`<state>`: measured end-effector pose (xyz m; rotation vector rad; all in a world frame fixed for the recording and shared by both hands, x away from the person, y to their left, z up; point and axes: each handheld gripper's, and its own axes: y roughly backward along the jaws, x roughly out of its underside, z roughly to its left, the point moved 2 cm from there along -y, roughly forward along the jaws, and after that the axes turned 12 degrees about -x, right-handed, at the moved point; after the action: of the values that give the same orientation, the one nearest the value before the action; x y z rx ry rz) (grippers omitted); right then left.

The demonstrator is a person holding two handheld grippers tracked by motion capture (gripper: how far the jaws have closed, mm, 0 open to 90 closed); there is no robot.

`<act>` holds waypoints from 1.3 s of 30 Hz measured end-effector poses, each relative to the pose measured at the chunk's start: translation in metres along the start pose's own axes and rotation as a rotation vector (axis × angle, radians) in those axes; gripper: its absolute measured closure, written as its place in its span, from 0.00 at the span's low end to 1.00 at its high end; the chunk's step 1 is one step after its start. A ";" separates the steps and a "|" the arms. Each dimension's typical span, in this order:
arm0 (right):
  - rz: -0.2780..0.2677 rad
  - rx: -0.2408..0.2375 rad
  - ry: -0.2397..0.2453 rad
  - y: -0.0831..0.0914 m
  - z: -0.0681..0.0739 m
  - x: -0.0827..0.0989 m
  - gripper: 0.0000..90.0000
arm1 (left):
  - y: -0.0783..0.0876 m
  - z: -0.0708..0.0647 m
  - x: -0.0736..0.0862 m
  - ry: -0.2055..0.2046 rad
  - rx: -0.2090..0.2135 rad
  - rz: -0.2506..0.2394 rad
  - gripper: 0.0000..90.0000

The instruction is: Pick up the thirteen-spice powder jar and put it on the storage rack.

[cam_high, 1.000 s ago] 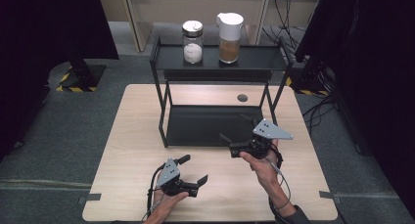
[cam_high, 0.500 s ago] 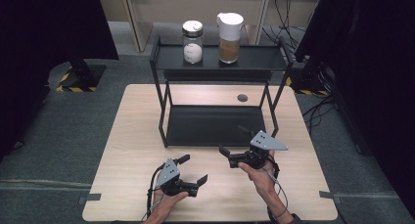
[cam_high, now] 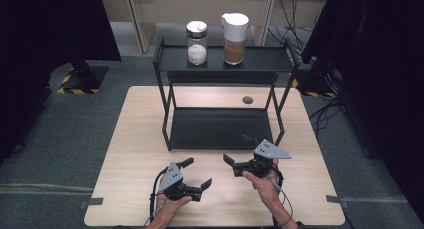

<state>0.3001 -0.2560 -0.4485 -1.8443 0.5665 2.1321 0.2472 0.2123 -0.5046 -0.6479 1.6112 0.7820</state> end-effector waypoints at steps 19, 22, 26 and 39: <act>0.012 -0.006 -0.015 -0.005 -0.002 0.009 0.01 | 0.001 0.000 0.001 0.003 -0.009 -0.007 0.02; 0.010 -0.007 -0.016 -0.005 -0.002 0.009 0.01 | 0.001 0.000 0.001 0.004 -0.009 -0.006 0.02; 0.009 -0.009 -0.019 -0.005 -0.002 0.009 0.01 | 0.001 0.000 0.001 0.004 -0.009 -0.006 0.02; 0.011 -0.012 -0.027 -0.005 -0.003 0.010 0.01 | 0.001 0.001 0.001 0.005 -0.009 -0.005 0.02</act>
<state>0.3032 -0.2534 -0.4589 -1.8198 0.5603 2.1685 0.2465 0.2135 -0.5051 -0.6606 1.6107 0.7849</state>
